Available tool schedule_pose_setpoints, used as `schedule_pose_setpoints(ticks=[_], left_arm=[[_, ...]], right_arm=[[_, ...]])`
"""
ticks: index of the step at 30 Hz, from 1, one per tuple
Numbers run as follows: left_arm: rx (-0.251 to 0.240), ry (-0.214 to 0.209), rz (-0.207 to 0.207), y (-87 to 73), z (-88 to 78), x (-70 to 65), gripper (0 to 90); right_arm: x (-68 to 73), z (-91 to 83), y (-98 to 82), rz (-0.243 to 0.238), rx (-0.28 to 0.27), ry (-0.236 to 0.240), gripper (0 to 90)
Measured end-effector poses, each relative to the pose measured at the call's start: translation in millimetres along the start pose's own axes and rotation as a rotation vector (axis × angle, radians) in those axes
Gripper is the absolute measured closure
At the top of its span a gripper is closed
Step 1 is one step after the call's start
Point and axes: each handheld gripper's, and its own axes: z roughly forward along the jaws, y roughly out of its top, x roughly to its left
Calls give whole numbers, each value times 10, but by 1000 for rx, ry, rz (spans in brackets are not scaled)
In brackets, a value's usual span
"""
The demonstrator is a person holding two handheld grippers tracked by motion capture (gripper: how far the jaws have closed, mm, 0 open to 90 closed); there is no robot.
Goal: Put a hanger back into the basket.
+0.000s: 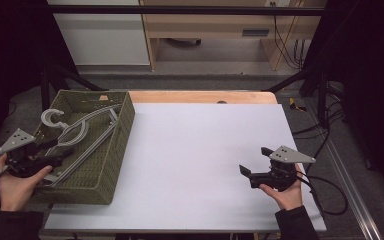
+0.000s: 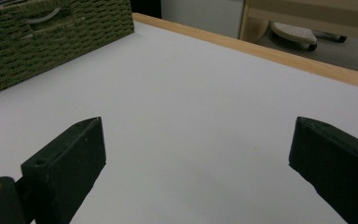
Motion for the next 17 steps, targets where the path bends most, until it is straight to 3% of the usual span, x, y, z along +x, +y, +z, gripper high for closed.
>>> schedule_pose_setpoints(ticks=[4, 6, 12, 17], left_arm=[[-77, -90, 3, -14, 7, -268, 229], [-87, -117, 14, -26, 26, -369, 201], [-55, -160, 50, -111, 161, -651, 149], [-22, -167, 77, -192, 271, -769, 147]], right_arm=[[1, -4, 0, 3, -7, 6, 37], [-3, -9, -2, 1, -11, 14, 36], [-3, -15, -11, 7, -21, 19, 37], [-15, -25, -20, 12, -26, 18, 38]])
